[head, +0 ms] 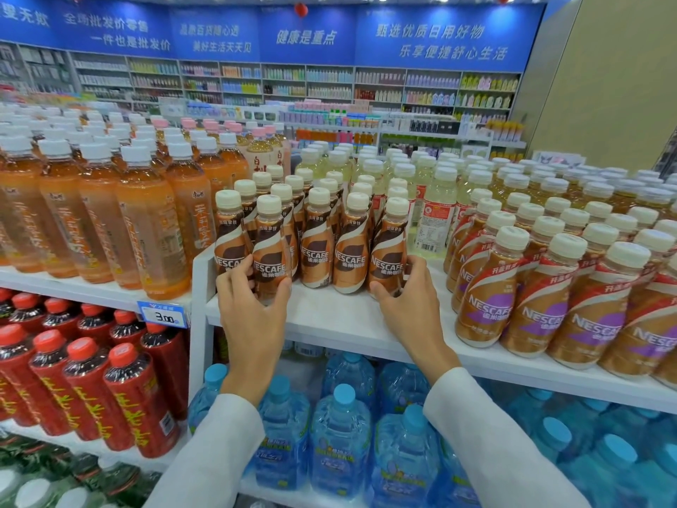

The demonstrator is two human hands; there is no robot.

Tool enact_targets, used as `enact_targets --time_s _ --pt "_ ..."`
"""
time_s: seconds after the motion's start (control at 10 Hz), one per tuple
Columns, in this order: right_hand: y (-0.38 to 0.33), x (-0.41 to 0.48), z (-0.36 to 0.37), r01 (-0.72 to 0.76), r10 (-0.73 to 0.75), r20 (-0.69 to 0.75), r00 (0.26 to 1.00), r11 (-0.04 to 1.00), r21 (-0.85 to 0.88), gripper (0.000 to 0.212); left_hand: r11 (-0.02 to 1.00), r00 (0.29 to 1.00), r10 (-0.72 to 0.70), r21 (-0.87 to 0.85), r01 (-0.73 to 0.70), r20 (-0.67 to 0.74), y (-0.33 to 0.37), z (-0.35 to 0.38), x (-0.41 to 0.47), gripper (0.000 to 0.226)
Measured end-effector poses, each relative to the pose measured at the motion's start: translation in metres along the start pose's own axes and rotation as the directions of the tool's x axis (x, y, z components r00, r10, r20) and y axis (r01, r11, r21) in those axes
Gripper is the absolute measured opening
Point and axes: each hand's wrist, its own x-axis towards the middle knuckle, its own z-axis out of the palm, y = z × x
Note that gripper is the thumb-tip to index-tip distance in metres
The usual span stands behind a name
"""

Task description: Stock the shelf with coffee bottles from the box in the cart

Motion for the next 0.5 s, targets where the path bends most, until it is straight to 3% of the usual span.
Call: enact_targets --time_s 0.5 --pt "0.0 -0.016 -0.005 -0.016 0.016 0.015 1.0 0.999 -0.043 0.077 0.999 1.0 -0.03 0.014 0.029 0.011 -0.01 -0.003 -0.008 0.057"
